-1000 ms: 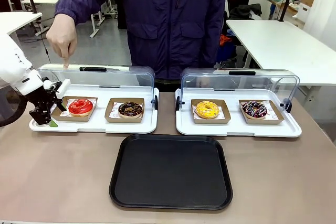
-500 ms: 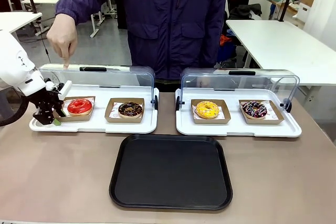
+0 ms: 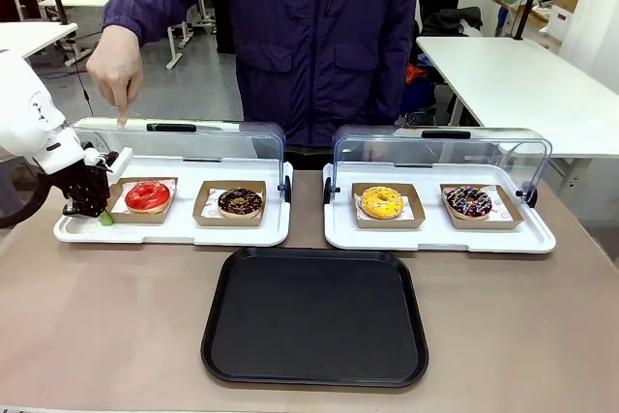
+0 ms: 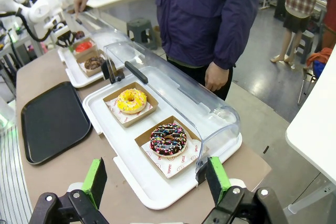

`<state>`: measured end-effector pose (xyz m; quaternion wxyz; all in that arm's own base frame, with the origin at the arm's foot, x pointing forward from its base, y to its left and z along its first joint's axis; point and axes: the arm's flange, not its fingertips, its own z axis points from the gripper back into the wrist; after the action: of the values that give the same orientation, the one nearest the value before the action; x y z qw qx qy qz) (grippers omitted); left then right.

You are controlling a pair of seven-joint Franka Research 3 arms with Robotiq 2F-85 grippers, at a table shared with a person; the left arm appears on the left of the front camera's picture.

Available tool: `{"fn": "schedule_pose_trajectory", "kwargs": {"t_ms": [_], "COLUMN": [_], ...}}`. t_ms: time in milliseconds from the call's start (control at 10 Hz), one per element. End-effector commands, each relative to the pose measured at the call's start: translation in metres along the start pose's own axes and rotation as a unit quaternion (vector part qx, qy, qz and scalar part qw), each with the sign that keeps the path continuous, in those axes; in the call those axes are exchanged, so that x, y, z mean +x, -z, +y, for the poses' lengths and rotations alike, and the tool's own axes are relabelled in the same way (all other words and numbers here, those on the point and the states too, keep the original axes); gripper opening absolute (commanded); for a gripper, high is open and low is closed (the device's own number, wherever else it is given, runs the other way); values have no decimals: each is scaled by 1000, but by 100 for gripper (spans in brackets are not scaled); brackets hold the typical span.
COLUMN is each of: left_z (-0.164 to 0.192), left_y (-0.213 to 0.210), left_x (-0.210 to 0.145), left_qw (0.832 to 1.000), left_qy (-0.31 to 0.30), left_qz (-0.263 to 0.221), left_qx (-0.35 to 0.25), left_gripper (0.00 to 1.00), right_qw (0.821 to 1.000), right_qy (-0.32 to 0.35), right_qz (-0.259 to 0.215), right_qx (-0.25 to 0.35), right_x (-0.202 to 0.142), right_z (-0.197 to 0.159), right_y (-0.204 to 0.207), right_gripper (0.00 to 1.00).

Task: Move the first donut from the left to the tray.
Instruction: Pick up the Paper togo box containing the Donut indicated by the person and place it on the Handle tray.

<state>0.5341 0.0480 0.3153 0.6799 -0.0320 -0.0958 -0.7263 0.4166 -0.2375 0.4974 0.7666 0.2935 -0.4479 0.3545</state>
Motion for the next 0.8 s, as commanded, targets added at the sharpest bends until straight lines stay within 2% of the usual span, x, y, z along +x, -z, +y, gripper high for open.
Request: {"fn": "schedule_pose_trajectory", "kwargs": {"t_ms": [0, 100, 500, 700], "left_z": [-4, 0, 1, -8], "left_y": [11, 0, -2, -37], "left_x": [0, 0, 0, 19], "left_qw": [1000, 1000, 1000, 998], "left_qy": [-2, 0, 2, -19], "left_qz": [14, 0, 3, -5], "left_qx": [-25, 0, 1, 52], "left_gripper": [0, 0, 2, 2], "right_qw": [1000, 1000, 1000, 1000], "right_qy": [-4, -4, -4, -4], "right_qz": [-6, -6, -6, -6], "right_qx": [1, 1, 1, 1], "right_x": [3, 3, 3, 3], "right_z": [1, 1, 1, 1], "right_y": [0, 0, 0, 0], "right_gripper": [100, 100, 100, 100]}}
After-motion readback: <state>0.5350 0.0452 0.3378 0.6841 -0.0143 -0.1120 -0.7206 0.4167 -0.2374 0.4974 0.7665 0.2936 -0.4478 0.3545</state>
